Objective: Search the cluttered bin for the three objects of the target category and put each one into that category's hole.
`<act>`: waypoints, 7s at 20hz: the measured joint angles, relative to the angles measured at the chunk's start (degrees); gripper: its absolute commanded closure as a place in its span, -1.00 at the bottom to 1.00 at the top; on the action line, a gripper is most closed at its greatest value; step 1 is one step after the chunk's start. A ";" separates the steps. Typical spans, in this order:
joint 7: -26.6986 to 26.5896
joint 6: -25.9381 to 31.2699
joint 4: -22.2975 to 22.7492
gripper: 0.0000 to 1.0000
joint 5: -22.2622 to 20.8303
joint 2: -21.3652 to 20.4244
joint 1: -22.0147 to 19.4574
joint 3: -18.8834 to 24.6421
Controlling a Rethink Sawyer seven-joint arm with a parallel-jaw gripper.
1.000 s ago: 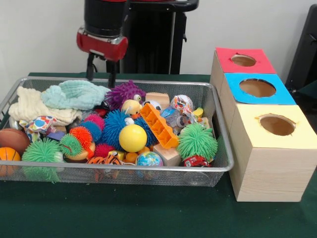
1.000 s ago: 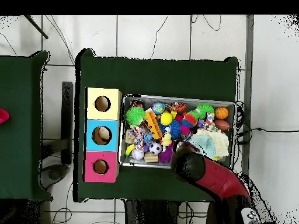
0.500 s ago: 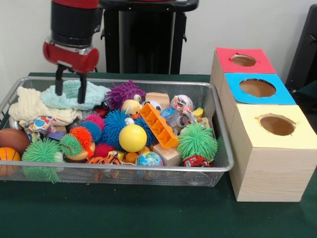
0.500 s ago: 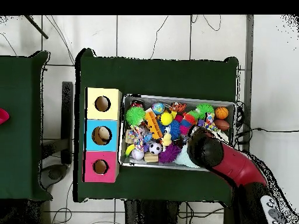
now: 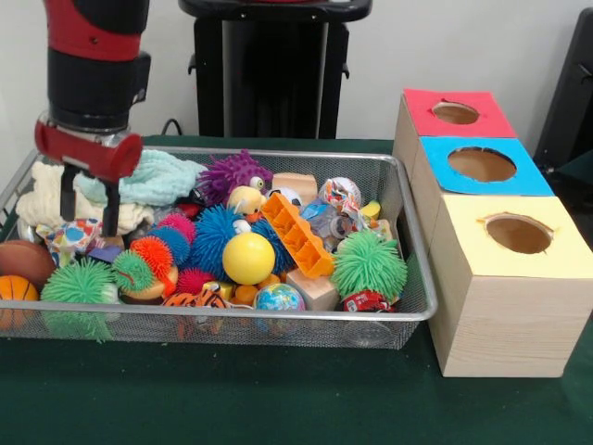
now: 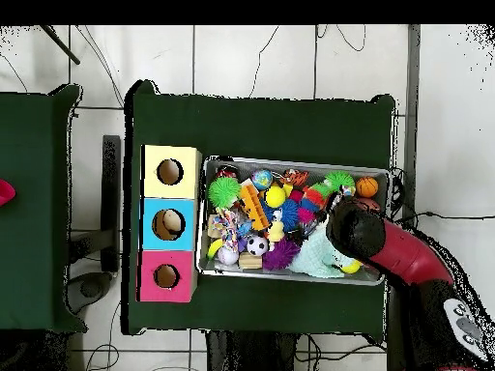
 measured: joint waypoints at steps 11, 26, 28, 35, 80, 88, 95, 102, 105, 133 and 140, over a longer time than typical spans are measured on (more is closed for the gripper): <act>0.00 -0.02 -3.00 -1.00 -2.60 4.60 0.58 -0.92; 0.00 -0.01 -4.19 1.00 -6.54 5.00 1.76 -2.06; 0.00 -0.01 -4.19 1.00 -6.54 5.00 1.91 -2.25; 0.00 -0.01 -1.50 1.00 -6.54 2.63 0.98 -1.50; 4.59 10.90 16.77 1.00 6.50 -23.10 36.01 -2.02; 9.99 10.90 13.64 1.00 10.50 -18.44 42.01 -2.87; 11.27 9.86 10.40 1.00 13.13 -11.46 43.69 -2.87; 11.27 9.48 6.48 1.00 13.52 -7.01 45.94 -3.61; 11.27 10.02 4.42 1.00 13.47 -5.93 46.83 -4.76; 11.27 21.15 -9.96 1.00 13.36 -7.25 48.03 -11.07; 11.27 22.01 -13.42 1.00 13.34 -7.24 48.34 -11.57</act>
